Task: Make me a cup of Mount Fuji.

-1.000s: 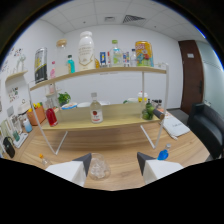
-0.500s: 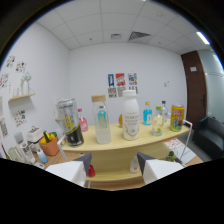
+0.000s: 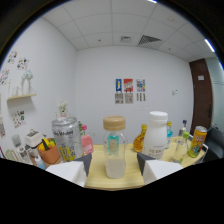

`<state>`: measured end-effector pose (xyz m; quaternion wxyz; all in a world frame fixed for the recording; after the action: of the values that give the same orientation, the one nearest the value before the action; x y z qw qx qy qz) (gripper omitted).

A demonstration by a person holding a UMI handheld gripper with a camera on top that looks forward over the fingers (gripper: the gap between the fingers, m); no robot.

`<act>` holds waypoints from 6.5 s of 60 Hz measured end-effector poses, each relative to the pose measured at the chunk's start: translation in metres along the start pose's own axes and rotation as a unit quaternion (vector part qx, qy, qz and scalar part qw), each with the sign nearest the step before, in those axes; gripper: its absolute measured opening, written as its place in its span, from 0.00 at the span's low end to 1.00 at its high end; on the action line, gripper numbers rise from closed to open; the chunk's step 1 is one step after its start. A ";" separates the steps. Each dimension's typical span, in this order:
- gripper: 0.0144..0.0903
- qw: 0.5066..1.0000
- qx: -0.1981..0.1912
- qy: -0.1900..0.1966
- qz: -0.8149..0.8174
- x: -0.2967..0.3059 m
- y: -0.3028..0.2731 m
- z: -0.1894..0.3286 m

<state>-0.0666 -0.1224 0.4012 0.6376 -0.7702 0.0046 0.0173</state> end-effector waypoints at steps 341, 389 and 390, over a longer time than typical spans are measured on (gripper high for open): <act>0.92 1.000 -0.005 0.008 0.011 0.085 -0.004 0.016; 0.45 0.996 0.079 -0.007 0.029 0.107 -0.061 -0.055; 0.45 0.996 0.081 -0.007 0.031 0.110 -0.060 -0.060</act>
<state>0.0462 -0.1682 0.4679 0.6971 -0.7153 0.0257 0.0416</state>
